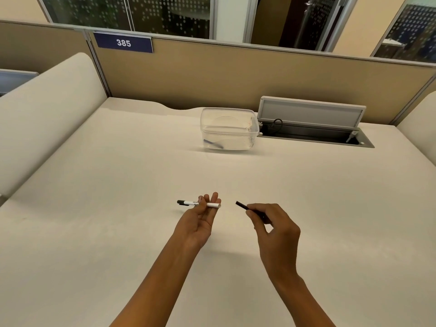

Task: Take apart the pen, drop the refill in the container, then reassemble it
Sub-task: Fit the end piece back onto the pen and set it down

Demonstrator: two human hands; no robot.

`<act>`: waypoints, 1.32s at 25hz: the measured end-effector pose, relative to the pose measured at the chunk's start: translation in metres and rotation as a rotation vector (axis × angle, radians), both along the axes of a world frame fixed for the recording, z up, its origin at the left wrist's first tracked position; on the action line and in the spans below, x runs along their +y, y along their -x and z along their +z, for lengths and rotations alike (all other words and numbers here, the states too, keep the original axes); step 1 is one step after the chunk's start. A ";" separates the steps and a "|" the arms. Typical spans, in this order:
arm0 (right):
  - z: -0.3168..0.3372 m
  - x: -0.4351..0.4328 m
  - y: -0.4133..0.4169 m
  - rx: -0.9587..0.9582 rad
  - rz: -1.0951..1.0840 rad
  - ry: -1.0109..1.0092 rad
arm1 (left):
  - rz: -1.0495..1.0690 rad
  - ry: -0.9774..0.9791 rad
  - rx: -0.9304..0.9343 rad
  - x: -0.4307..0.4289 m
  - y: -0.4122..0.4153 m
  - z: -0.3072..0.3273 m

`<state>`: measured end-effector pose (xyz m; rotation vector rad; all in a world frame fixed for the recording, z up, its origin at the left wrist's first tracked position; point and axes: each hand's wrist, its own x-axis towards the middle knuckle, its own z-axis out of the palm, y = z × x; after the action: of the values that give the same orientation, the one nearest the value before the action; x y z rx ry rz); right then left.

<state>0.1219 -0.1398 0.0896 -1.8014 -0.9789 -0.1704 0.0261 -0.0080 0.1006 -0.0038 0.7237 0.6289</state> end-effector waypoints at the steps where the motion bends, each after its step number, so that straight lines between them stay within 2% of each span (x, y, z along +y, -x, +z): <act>1: 0.003 0.001 0.002 -0.043 0.012 0.006 | -0.001 -0.009 -0.002 0.000 -0.001 0.000; 4: 0.008 0.003 0.008 -0.130 0.047 0.027 | -0.009 -0.030 -0.012 -0.001 -0.002 0.001; 17: 0.014 0.010 0.016 -0.209 0.099 0.127 | -0.011 -0.161 0.051 -0.003 -0.001 0.001; 21: 0.020 0.013 0.017 -0.098 0.104 0.089 | 0.004 -0.224 0.104 -0.005 -0.001 0.000; 30: 0.025 0.016 0.017 0.172 0.133 0.011 | 0.007 -0.231 0.078 -0.006 -0.001 0.006; 33: 0.025 0.018 0.018 0.208 0.122 0.001 | 0.006 -0.244 0.073 -0.009 -0.003 0.007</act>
<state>0.1035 -0.1219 0.1144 -1.7154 -0.9362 0.0916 0.0286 -0.0165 0.1073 0.2429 0.7134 0.7222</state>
